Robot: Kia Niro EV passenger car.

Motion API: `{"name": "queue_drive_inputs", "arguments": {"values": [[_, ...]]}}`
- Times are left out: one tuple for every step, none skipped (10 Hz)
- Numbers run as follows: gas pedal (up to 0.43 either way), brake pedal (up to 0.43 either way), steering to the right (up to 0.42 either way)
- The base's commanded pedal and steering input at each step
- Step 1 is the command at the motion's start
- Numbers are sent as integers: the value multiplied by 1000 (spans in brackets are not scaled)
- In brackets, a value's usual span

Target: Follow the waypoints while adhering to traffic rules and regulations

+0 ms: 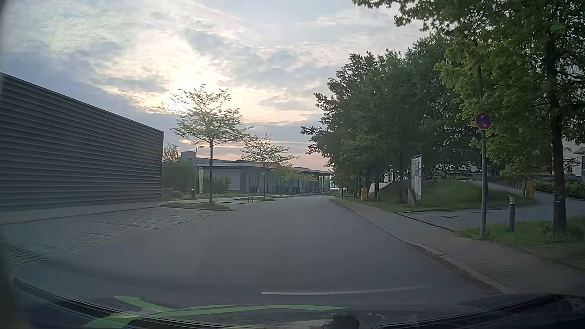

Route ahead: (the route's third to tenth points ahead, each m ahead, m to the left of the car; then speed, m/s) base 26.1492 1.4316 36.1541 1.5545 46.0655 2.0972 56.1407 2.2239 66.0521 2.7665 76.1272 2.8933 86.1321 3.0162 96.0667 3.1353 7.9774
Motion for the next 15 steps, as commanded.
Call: {"name": "queue_drive_inputs", "arguments": {"values": [[79,0,4],[79,0,4],[79,0,4],[67,0,3],[59,0,3],[47,0,3],[39,0,3],[39,0,3],[39,0,3],[39,0,3],[39,0,1],[39,0,0],[39,0,-1],[39,0,-3],[39,0,-3]]}}
